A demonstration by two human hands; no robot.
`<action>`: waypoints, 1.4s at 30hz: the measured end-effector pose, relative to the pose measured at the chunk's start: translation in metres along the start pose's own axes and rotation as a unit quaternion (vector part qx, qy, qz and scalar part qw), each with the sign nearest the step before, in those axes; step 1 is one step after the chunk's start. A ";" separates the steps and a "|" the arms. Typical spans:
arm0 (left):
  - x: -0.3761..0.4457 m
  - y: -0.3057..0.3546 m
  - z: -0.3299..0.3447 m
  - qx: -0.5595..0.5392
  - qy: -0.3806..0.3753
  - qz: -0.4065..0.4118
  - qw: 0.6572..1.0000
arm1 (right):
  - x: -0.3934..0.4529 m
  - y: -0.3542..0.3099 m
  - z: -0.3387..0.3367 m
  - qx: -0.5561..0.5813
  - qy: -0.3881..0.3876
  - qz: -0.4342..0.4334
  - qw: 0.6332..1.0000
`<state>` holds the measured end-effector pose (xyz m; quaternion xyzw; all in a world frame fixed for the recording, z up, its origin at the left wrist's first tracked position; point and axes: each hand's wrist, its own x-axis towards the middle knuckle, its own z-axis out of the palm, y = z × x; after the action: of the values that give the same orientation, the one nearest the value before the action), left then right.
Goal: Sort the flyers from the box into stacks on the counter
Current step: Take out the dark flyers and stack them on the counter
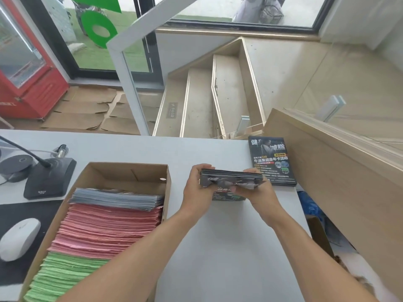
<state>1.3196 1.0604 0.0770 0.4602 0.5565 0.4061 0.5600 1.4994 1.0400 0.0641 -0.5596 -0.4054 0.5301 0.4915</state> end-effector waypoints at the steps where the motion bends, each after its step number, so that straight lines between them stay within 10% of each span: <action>1: 0.000 0.000 0.002 -0.006 -0.002 -0.006 1.000 | -0.001 0.003 0.001 -0.008 -0.003 -0.007 1.000; 28: 0.025 0.009 0.012 0.078 -0.024 -0.043 0.996 | 0.006 0.000 -0.010 -0.033 0.088 0.059 0.994; 42: 0.108 0.045 0.141 0.021 -0.087 -0.168 0.982 | 0.116 -0.047 -0.111 -0.337 0.262 0.135 0.894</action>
<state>1.4684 1.1668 0.0871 0.4054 0.5838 0.2530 0.6564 1.6256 1.1490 0.0828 -0.8597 -0.3369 0.2570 0.2852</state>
